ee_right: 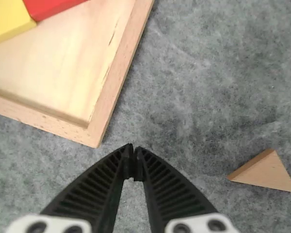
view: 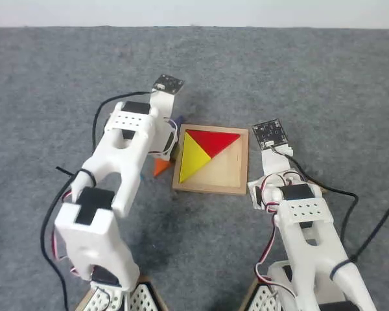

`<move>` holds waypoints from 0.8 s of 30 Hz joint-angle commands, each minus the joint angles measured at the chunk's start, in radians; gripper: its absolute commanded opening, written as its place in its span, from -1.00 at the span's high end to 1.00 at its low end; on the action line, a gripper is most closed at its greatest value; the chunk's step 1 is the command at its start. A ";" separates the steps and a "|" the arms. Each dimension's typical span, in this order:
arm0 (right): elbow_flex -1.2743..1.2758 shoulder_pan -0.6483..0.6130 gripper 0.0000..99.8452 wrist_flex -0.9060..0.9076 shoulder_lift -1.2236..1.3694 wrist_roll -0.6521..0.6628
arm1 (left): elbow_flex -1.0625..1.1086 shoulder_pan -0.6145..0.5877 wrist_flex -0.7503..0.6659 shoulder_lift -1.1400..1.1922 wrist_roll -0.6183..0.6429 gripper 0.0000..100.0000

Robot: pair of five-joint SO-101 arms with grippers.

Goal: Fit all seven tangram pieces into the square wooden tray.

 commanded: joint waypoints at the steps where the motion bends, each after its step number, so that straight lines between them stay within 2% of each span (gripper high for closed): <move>1: -0.008 0.015 0.98 -0.016 -0.022 -0.009 | -0.028 0.000 -0.054 0.048 0.009 0.60; 9: -0.008 0.015 0.98 -0.016 -0.022 -0.009 | -0.094 -0.006 -0.031 0.106 0.009 0.63; 17: -0.008 0.015 0.98 -0.015 -0.022 -0.009 | -0.119 -0.006 0.005 0.123 0.000 0.97; 24: -0.008 0.016 0.98 -0.013 -0.027 -0.009 | -0.185 0.000 0.109 0.123 -0.014 0.97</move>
